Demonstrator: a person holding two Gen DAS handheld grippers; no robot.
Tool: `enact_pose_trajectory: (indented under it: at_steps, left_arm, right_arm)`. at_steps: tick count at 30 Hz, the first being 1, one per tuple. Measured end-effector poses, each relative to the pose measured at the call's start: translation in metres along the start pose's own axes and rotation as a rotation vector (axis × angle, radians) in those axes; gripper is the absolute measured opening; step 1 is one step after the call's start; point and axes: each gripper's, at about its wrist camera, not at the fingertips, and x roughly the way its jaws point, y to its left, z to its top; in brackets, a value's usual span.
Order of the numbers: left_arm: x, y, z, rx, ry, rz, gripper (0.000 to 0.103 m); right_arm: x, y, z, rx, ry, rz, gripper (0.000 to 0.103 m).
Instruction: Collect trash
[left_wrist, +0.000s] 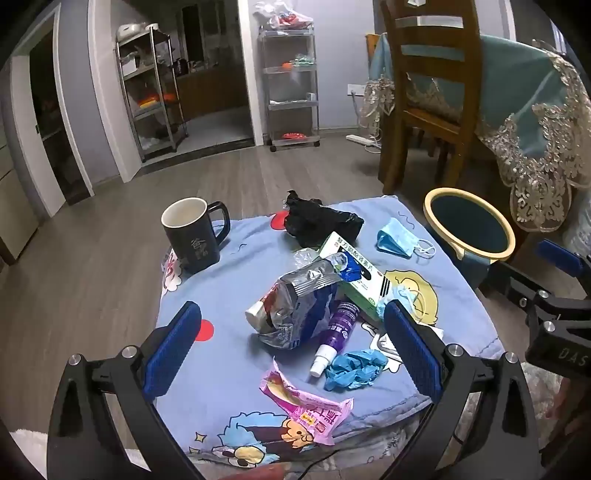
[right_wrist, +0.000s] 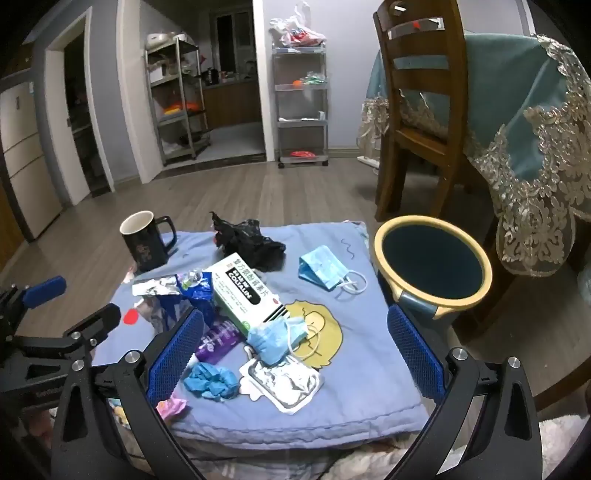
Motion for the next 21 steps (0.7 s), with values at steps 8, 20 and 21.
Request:
enact_pose_trajectory:
  at_steps: [8, 20, 21]
  left_arm:
    - [-0.001, 0.001, 0.000, 0.002, 0.000, -0.008, 0.097]
    - [0.005, 0.004, -0.002, -0.011, 0.005, 0.007, 0.097]
    - [0.005, 0.004, -0.002, -0.011, 0.005, 0.009, 0.097]
  right_arm:
    - [-0.001, -0.007, 0.000, 0.019, 0.007, 0.024, 0.099]
    - [0.001, -0.005, 0.000, 0.025, 0.011, 0.012, 0.099]
    - [0.001, -0.006, 0.000, 0.025, 0.011, 0.012, 0.099]
